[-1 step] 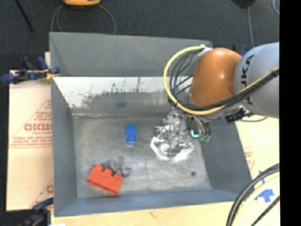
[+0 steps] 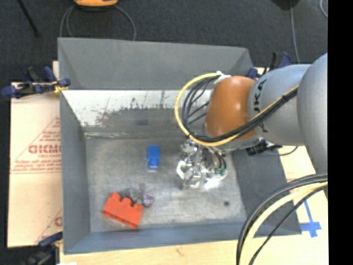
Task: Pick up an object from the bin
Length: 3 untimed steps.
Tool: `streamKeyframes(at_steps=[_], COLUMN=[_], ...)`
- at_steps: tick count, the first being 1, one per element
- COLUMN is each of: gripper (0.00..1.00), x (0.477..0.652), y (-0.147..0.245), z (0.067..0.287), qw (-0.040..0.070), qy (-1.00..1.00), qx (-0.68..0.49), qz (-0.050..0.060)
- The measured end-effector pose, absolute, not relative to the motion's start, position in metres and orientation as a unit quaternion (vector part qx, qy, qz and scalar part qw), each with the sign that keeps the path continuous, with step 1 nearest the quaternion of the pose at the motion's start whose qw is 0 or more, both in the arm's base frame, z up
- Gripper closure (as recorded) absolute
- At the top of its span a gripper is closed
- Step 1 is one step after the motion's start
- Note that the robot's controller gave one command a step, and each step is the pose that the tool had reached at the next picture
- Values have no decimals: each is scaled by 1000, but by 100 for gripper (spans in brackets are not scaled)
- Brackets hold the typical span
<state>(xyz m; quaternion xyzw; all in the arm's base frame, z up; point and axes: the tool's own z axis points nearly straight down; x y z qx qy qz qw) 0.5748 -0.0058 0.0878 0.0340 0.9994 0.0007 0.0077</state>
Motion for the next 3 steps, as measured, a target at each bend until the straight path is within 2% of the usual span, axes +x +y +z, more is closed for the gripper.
streamKeyframes(at_steps=[1, 2, 3], gripper=[0, 100, 100], x=[613, 613, 603], y=[-30, -30, -18], z=[79, 81, 209], qw=[7, 3, 5], qy=[996, 996, 996], qx=[94, 93, 90], qz=[2, 2, 1])
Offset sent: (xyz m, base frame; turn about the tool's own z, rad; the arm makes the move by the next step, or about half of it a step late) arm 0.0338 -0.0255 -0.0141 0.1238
